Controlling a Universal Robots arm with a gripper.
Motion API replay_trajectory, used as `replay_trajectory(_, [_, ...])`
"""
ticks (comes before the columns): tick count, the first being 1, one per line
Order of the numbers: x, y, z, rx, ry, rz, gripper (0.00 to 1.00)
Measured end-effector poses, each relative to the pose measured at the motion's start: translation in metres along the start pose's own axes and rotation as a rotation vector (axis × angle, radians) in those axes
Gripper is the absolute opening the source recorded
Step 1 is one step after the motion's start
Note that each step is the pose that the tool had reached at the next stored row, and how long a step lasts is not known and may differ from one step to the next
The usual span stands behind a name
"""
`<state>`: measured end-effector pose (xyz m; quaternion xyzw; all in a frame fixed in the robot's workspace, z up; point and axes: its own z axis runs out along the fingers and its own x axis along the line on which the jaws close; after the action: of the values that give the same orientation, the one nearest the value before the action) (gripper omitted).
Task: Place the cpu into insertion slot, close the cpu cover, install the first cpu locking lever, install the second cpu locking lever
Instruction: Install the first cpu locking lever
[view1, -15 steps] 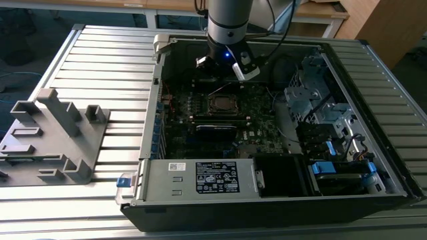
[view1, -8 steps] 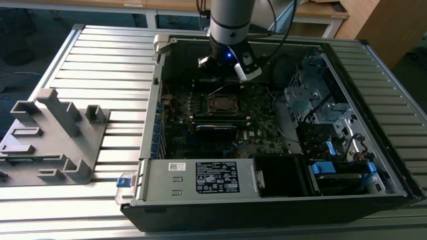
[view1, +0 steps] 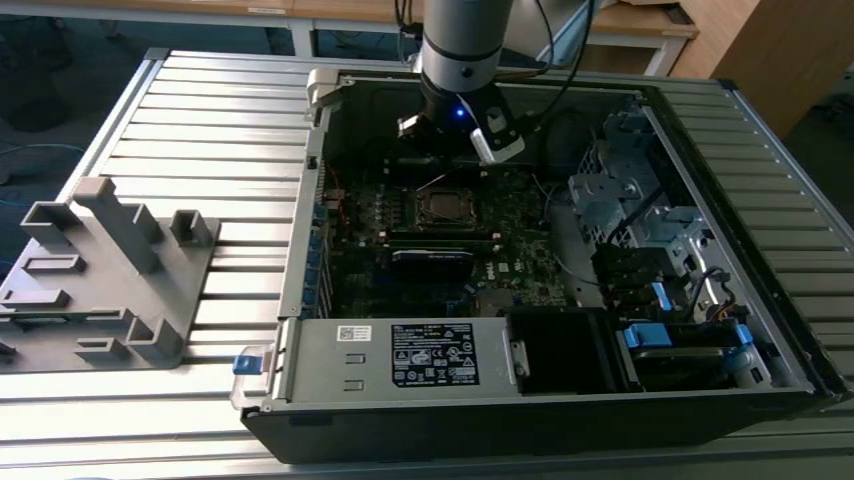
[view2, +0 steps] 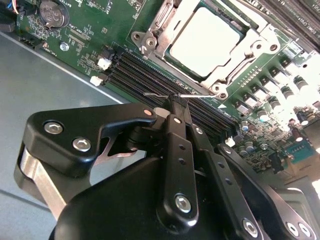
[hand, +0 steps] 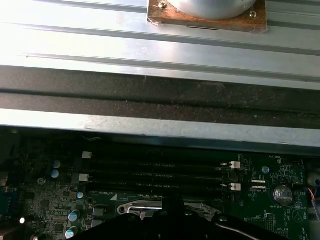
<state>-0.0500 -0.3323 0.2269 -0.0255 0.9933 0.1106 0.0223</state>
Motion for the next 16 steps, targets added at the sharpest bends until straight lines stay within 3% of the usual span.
replay_trajectory(3, [0.0,-0.0002,0.0006,-0.0001,-0.0038,-0.001,0.1])
replay_trajectory(16, [-0.0003,-0.0012,0.005,-0.0011,-0.0037,-0.001,0.1])
